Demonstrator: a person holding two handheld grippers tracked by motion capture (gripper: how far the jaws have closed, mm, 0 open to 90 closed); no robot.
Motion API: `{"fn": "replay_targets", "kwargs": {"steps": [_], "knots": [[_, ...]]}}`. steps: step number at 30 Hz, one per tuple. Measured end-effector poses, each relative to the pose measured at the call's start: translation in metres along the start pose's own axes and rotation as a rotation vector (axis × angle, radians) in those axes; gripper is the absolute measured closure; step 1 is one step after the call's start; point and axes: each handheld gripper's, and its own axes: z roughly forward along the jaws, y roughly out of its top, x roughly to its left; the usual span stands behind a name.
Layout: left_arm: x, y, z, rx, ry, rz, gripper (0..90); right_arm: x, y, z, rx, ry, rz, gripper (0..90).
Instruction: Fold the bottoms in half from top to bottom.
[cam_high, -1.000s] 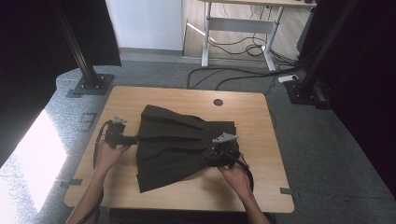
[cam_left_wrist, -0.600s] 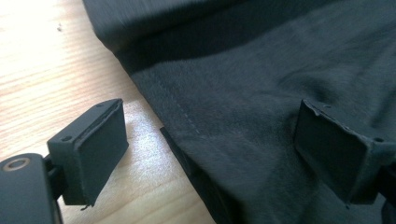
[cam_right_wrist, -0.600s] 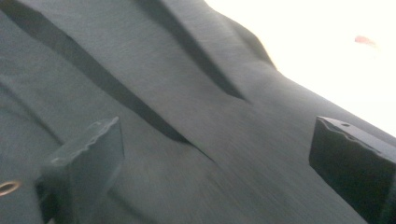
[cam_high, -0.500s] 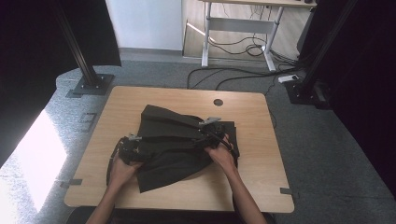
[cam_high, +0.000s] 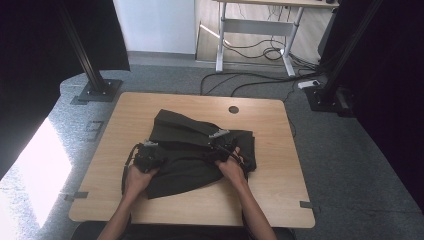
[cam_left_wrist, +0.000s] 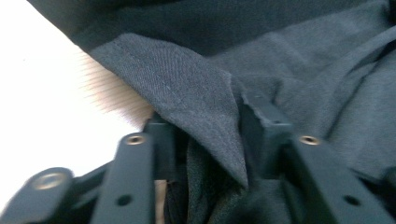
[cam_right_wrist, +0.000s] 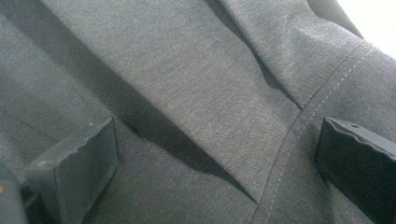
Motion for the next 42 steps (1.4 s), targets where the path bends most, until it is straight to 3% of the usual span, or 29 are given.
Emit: {"fn": "replay_targets", "kwargs": {"steps": [1,3,7,12,18,22,29,30,31,32,34,37,38,42], "knots": [[0.001,0.001,0.001,0.000,-0.017,-0.003,64.2,0.000,0.000,0.000,0.000,0.000,0.000,0.0],[0.005,0.002,0.002,-0.005,-0.058,-0.009,73.9,0.000,-0.001,-0.001,0.003,0.000,0.013,0.0],[0.010,0.003,0.002,-0.024,-0.081,-0.017,79.4,0.002,-0.004,-0.002,-0.005,-0.008,0.033,0.0],[0.011,0.009,-0.002,-0.034,-0.077,-0.012,81.2,0.006,-0.008,-0.005,-0.010,-0.028,0.053,0.0],[0.008,0.029,-0.025,-0.080,-0.093,0.007,81.2,0.010,-0.009,-0.007,-0.003,-0.030,0.065,0.0],[-0.001,0.047,-0.040,-0.102,-0.087,0.054,81.3,0.014,-0.009,-0.008,0.001,-0.027,0.061,0.0],[-0.029,0.077,-0.063,-0.143,-0.084,0.157,81.3,0.021,-0.009,-0.009,0.004,-0.028,0.064,0.0],[-0.029,0.077,-0.063,-0.143,-0.084,0.157,81.4,0.022,-0.009,-0.009,0.004,-0.029,0.064,0.0],[-0.039,0.084,-0.068,-0.151,-0.082,0.191,81.4,0.022,-0.008,-0.009,0.004,-0.029,0.060,0.0],[-0.039,0.084,-0.068,-0.151,-0.082,0.191,81.4,0.022,-0.008,-0.009,0.004,-0.029,0.060,0.0],[-0.057,0.094,-0.073,-0.163,-0.079,0.248,81.4,0.026,-0.007,-0.009,0.004,-0.030,0.065,0.0],[-0.075,0.105,-0.075,-0.170,-0.086,0.303,81.6,0.031,-0.006,-0.008,0.004,-0.029,0.068,0.0],[-0.075,0.105,-0.075,-0.170,-0.086,0.303,81.7,0.031,-0.006,-0.008,0.004,-0.029,0.068,0.0],[-0.104,0.118,-0.070,-0.161,-0.096,0.381,81.8,0.040,-0.003,-0.006,-0.003,-0.026,0.060,0.0]]}}
